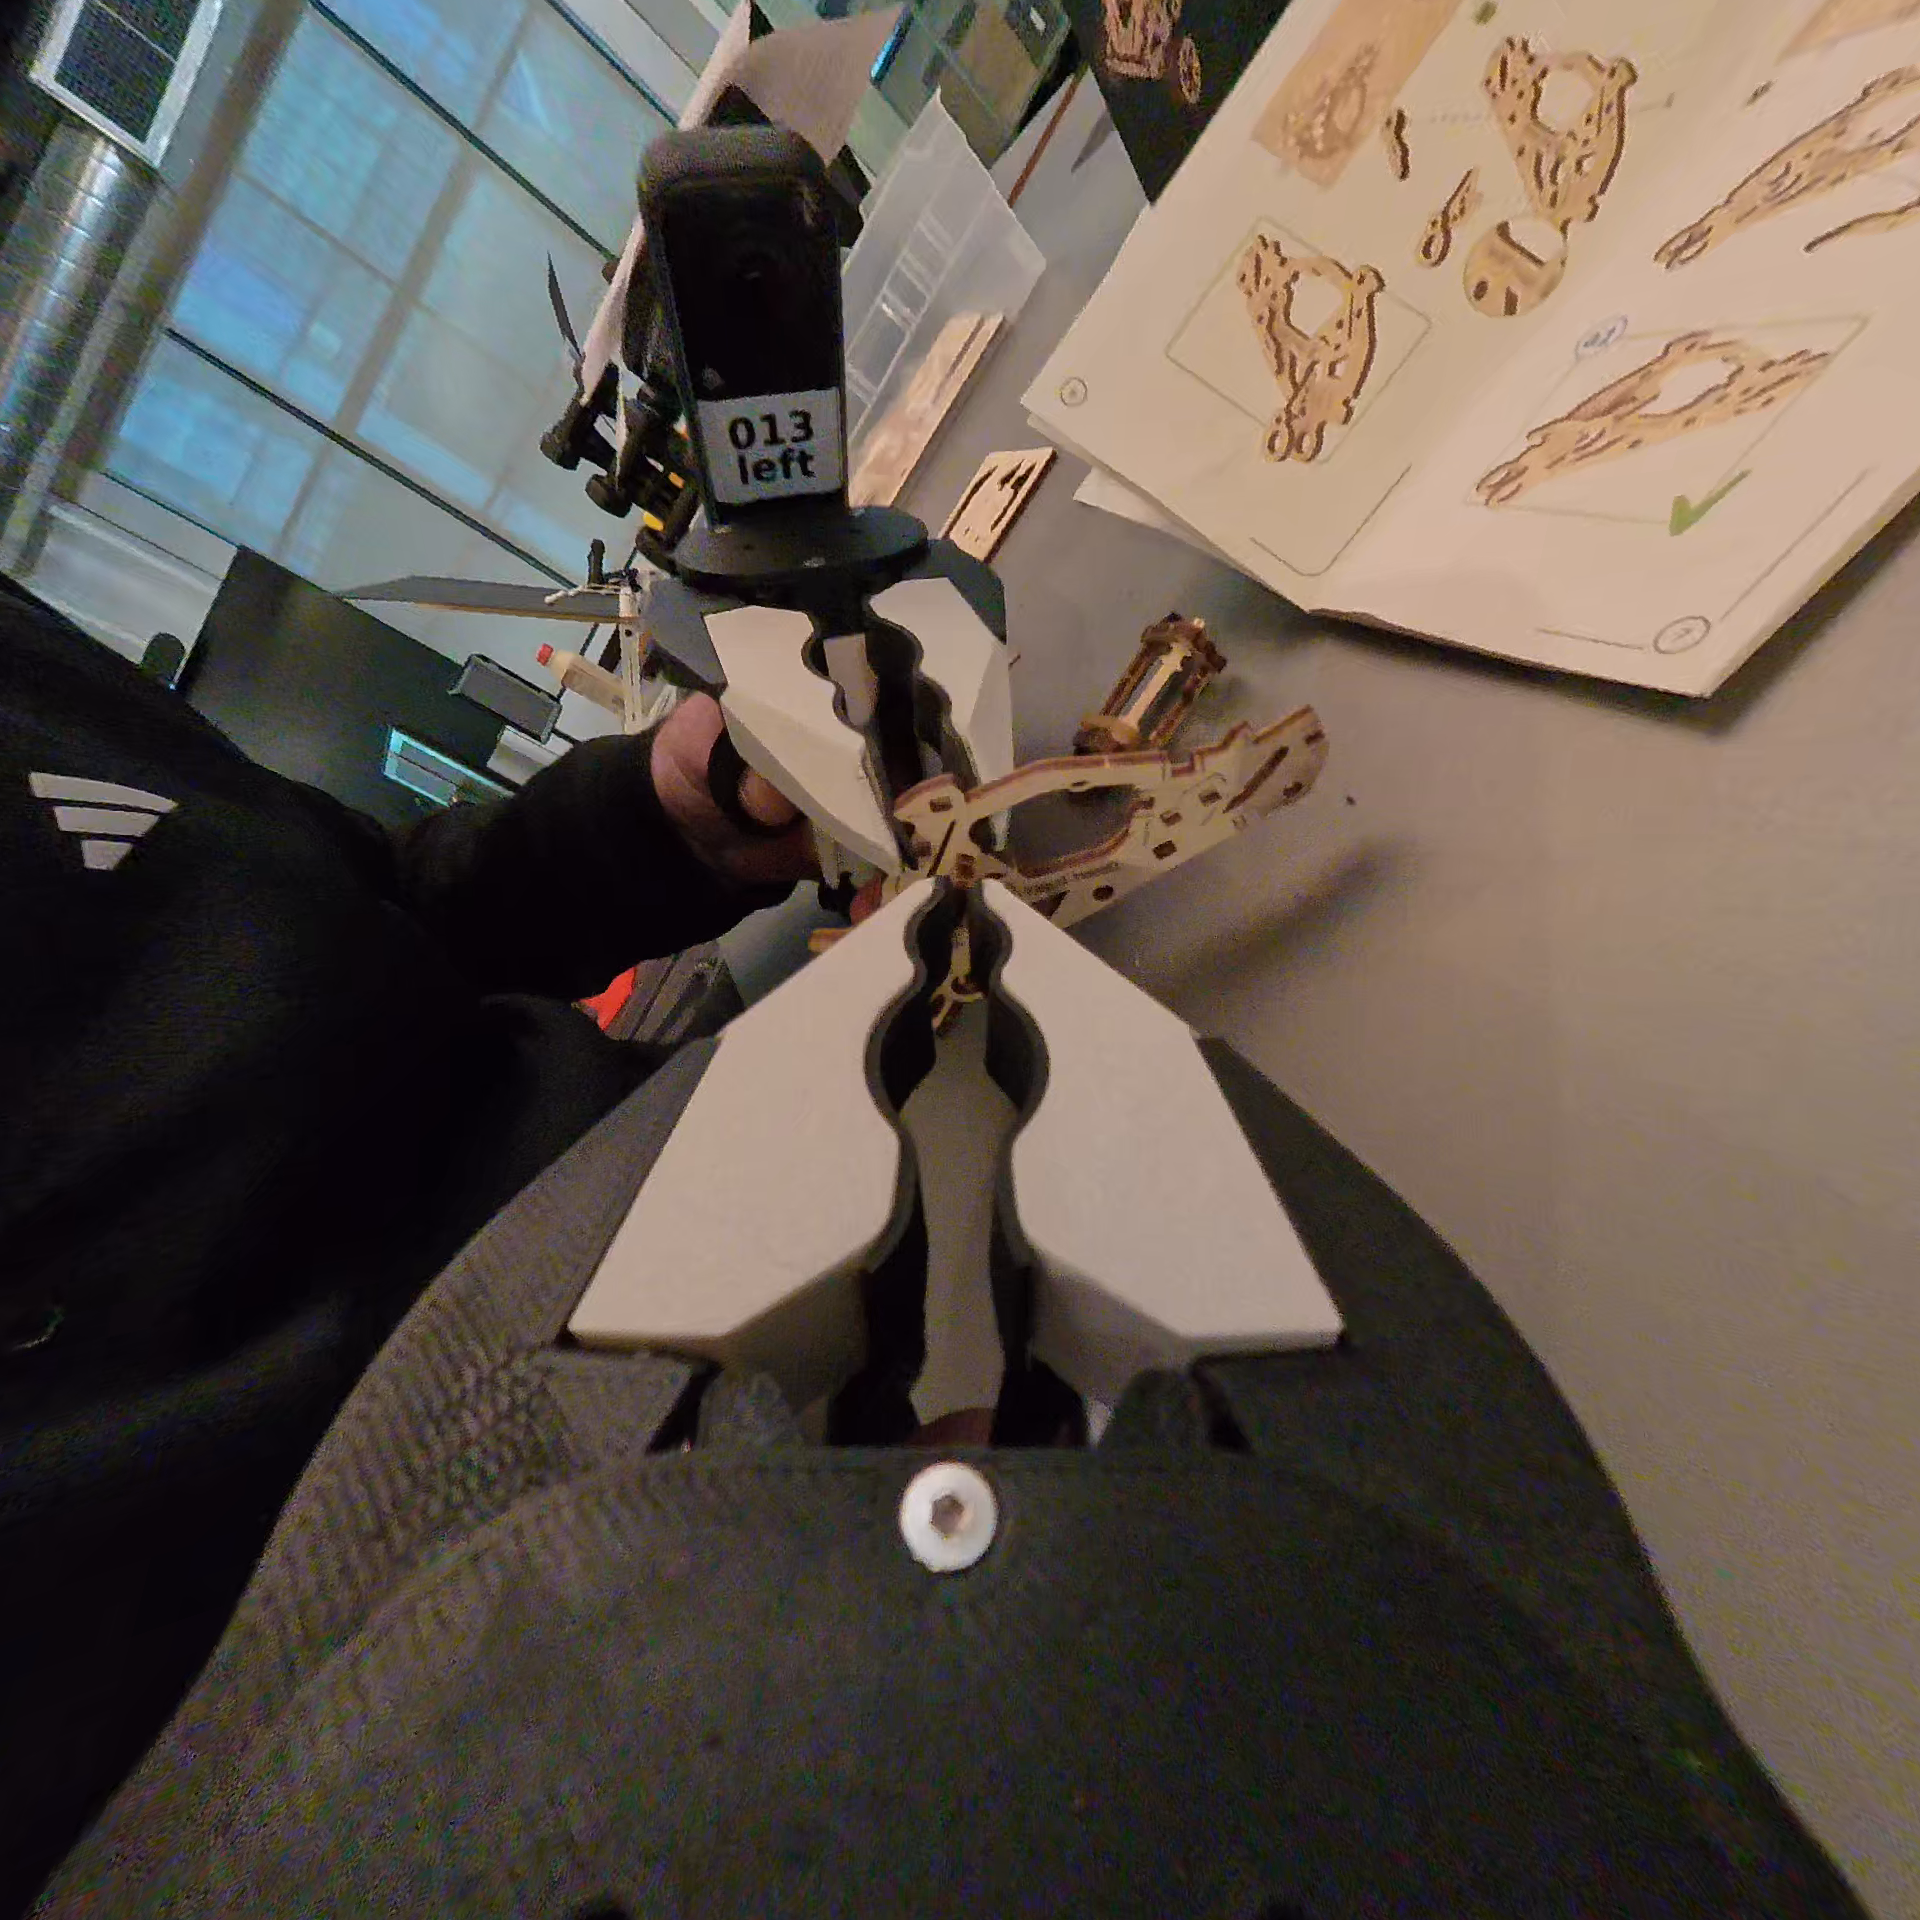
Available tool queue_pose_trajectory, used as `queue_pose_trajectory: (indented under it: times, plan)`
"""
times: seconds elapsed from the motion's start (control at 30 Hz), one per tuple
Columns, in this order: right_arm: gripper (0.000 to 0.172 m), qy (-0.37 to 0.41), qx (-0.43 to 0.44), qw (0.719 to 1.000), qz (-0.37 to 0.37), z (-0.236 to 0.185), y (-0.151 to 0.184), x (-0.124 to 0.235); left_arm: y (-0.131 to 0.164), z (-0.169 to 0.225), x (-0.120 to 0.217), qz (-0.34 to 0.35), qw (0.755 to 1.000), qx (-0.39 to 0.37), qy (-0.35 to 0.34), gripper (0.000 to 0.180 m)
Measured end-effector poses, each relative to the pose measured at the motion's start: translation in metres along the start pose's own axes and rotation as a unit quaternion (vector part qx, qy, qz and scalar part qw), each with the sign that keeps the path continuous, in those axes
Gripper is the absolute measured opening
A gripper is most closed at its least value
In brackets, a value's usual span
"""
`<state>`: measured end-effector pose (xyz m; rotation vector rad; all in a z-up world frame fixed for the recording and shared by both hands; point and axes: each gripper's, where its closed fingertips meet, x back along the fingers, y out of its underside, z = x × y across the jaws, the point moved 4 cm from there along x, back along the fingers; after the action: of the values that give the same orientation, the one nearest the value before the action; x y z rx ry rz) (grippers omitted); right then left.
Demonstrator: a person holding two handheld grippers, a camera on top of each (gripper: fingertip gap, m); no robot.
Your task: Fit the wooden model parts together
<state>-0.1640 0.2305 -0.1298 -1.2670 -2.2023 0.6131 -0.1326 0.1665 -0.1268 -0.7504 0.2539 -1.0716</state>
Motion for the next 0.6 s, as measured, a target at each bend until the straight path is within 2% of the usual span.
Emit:
queue_pose_trajectory:
  times: [0.2,0.6]
  plan:
    - [0.0,-0.016,0.016,0.999,0.047,-0.007,-0.01,-0.002,-0.012,0.005,0.004,0.066,0.998,0.006,0.02,0.012]
    - [0.0,0.005,0.056,0.993,0.099,-0.01,-0.021,-0.003,-0.02,0.005,0.008,0.12,0.993,0.009,0.017,0.012]
